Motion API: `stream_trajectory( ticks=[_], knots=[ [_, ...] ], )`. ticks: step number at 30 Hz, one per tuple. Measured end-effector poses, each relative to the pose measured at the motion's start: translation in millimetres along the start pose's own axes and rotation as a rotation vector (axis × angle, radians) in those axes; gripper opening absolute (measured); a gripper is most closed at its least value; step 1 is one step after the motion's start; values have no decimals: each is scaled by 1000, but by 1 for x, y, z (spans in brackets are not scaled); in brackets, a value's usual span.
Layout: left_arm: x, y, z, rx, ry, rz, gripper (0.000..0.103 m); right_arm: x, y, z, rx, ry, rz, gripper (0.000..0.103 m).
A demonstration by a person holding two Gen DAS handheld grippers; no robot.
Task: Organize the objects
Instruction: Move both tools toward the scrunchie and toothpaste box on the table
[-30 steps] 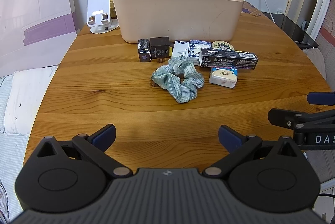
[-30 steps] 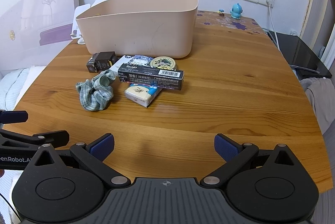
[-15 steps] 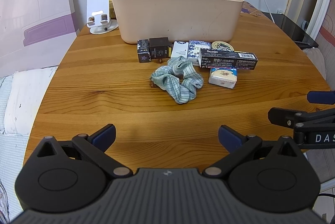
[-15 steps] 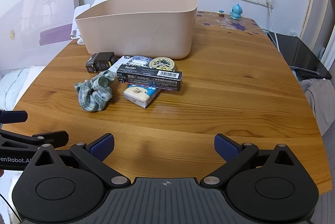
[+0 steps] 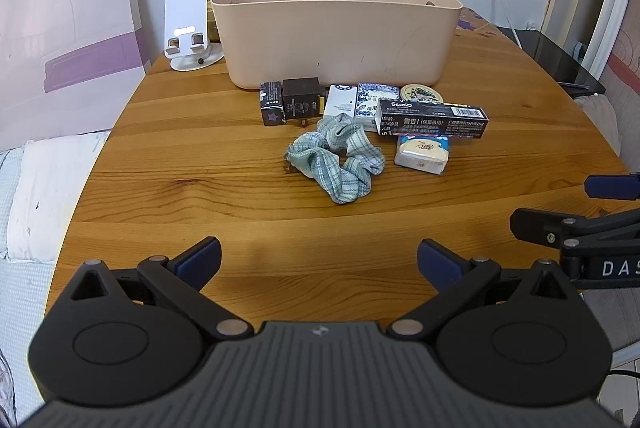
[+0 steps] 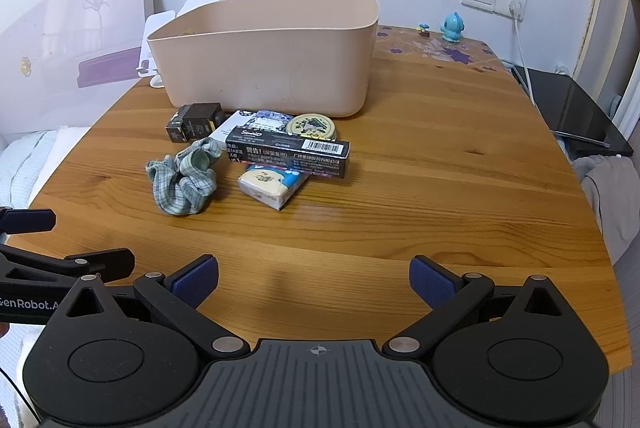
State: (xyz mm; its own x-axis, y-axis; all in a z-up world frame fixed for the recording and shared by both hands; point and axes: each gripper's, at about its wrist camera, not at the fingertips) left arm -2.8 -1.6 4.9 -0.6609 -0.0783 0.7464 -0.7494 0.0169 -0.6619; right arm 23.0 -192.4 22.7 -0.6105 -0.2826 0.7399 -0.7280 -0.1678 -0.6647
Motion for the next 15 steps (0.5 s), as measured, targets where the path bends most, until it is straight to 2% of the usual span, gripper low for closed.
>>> stream_trajectory(
  ticks=[15],
  knots=[
    [-2,-7,2,2,-1,15,103,-1,-15,3,57,-39,20,102]
  ],
)
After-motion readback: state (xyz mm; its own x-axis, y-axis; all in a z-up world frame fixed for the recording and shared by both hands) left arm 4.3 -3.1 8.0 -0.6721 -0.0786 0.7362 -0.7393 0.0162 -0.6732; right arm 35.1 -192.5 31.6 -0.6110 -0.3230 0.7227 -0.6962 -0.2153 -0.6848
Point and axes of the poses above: each gripper's, at about its wrist camera, not at the fingertips, and x roughly against the way its jaws point, z to its right, y to its underside, and after that the axes turned 4 degrees about -y, right-handed
